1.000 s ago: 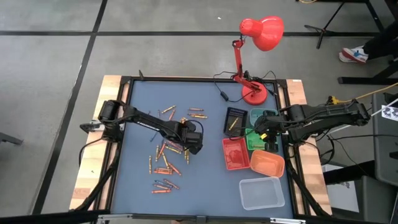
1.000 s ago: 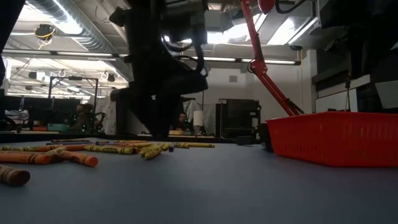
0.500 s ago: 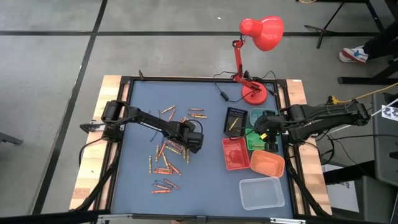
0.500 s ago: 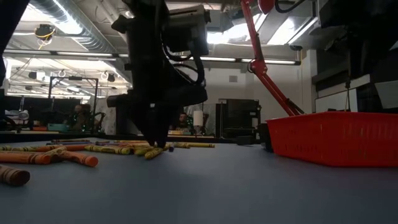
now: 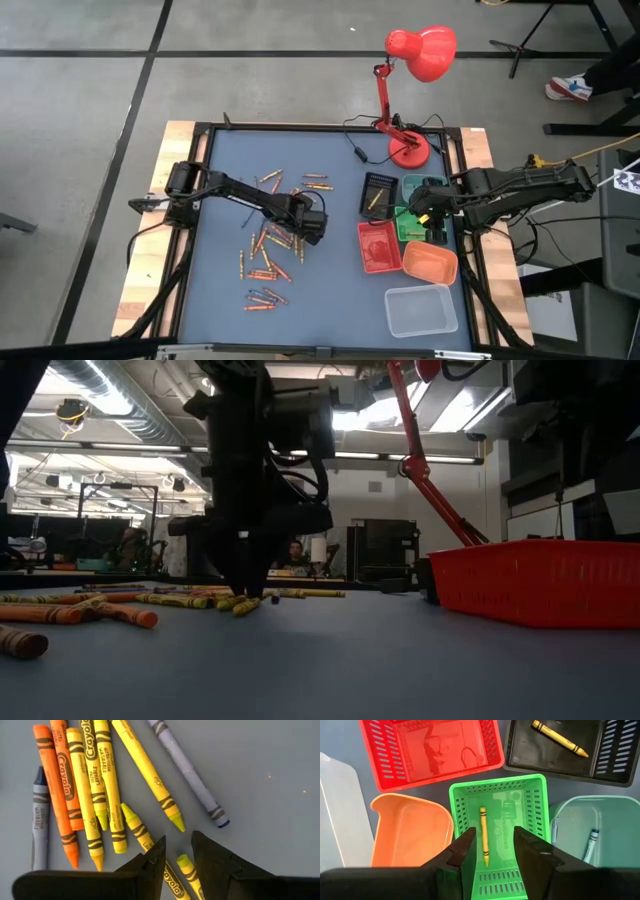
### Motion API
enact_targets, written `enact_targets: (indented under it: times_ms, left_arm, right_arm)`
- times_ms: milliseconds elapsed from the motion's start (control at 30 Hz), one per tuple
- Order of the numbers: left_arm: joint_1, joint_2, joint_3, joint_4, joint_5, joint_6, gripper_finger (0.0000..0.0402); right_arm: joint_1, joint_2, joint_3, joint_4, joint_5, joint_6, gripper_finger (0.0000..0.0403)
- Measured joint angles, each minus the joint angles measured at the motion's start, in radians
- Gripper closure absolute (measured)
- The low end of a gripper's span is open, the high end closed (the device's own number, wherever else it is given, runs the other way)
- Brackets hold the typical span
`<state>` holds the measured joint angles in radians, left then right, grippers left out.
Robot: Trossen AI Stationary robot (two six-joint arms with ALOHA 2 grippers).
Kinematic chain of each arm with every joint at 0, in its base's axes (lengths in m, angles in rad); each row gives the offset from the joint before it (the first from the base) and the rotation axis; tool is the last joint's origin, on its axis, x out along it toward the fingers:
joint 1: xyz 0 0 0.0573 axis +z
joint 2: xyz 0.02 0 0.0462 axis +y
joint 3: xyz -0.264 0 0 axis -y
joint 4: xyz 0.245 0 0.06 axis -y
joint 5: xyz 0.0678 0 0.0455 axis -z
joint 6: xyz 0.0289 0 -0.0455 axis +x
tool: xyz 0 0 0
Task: Sort crayons
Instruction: Put the yellow green crayon into the green basket
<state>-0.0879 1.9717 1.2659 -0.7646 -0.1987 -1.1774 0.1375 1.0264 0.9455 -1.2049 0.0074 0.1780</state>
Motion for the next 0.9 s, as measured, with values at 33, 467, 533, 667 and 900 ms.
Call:
enact_targets:
  times_ms: [33, 467, 533, 667, 900]
  left_arm:
    - [0.000, 0.000, 0.000, -0.001, 0.008, 0.000, 0.0313]
    - [0.000, -0.002, 0.000, -0.004, 0.111, -0.026, 0.0313]
    - [-0.003, -0.002, 0.000, -0.004, 0.113, -0.026, 0.0313]
    - [-0.004, -0.002, 0.000, -0.004, 0.116, -0.025, 0.0324]
    - [-0.004, -0.002, 0.000, 0.001, 0.114, -0.025, 0.0367]
  right_arm:
    - [0.000, 0.000, 0.000, 0.000, 0.000, 0.000, 0.0274]
    - [0.000, 0.000, 0.000, 0.000, 0.000, 0.000, 0.0274]
    - [0.000, 0.000, 0.000, 0.000, 0.000, 0.000, 0.0274]
    - [0.000, 0.000, 0.000, 0.000, 0.000, 0.000, 0.0274]
    - [0.000, 0.000, 0.000, 0.000, 0.000, 0.000, 0.0274]
